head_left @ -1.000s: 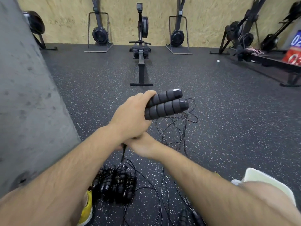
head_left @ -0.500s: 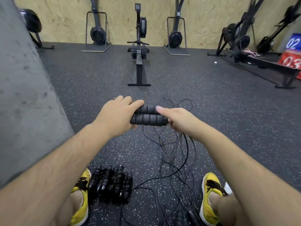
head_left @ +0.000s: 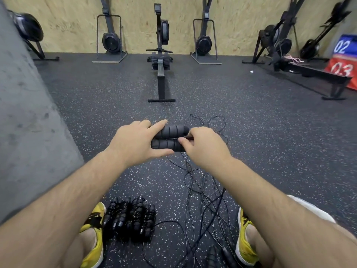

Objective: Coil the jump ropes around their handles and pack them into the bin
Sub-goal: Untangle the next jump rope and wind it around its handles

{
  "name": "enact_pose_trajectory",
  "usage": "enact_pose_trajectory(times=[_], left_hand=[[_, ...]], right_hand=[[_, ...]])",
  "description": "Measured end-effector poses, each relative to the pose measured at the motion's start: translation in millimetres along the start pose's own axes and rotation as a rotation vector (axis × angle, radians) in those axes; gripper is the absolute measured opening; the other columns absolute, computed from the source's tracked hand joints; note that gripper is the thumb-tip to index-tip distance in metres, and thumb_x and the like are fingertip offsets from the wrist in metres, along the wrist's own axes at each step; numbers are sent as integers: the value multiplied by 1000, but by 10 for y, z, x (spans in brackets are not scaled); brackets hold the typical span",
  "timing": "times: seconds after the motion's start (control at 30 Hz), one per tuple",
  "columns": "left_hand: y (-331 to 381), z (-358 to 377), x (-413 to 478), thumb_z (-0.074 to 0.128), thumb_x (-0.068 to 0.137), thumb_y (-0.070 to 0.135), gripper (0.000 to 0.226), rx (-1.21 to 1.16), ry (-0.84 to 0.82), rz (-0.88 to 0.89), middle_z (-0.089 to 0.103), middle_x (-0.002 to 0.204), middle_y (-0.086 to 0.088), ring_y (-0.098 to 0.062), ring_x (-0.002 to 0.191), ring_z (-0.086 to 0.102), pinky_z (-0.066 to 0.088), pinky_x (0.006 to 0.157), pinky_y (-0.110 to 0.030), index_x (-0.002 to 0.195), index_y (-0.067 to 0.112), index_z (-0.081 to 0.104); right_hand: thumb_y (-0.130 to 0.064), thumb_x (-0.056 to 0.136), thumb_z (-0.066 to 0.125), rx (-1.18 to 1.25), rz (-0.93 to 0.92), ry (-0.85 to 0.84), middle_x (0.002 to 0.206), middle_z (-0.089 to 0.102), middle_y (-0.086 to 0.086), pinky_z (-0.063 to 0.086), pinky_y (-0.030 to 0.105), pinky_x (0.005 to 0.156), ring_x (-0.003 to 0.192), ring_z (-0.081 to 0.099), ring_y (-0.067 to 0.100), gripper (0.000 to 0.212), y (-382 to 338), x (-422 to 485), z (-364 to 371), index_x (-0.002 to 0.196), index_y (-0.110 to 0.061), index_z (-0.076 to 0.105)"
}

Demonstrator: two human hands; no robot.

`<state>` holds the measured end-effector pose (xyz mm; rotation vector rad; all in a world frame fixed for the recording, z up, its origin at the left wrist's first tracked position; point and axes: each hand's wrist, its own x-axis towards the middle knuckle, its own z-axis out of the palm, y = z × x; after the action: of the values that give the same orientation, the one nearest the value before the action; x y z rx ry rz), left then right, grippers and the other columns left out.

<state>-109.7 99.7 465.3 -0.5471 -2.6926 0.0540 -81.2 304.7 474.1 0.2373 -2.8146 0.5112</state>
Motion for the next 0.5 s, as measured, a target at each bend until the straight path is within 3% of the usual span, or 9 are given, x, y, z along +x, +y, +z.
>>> enact_pose_trajectory(times=[0.13,0.27,0.4,0.5], left_hand=[[-72,-12,20,42,68,93,93,29,-74,-14,61,108,5,-23,104,61,50,77,-37,147,43,36],[-88,-12,0,37,61,97,88,-15,-157,124,60,98,12,-18,99,62,46,73,-31,129,42,47],[-2,-57,-96,52,63,89,73,-288,-196,225,61,89,15,-10,87,59,49,74,-32,114,37,54],[94,-152,-143,63,64,79,62,-528,-134,166,63,88,15,-7,84,60,51,79,-35,110,38,56]], right_hand=[[-27,95,45,-112,-214,-110,107,62,3,52,37,81,99,62,29,25,-52,-83,-236,111,-18,63],[-26,98,51,-113,-409,-100,108,61,-11,49,36,85,102,59,15,21,109,9,-402,113,-29,67],[-23,96,60,192,-354,-37,94,63,-15,48,32,85,92,58,7,14,373,194,-345,101,-30,72],[-21,100,52,379,-161,-175,89,68,-8,50,33,84,85,61,12,17,426,197,-144,95,-29,66]])
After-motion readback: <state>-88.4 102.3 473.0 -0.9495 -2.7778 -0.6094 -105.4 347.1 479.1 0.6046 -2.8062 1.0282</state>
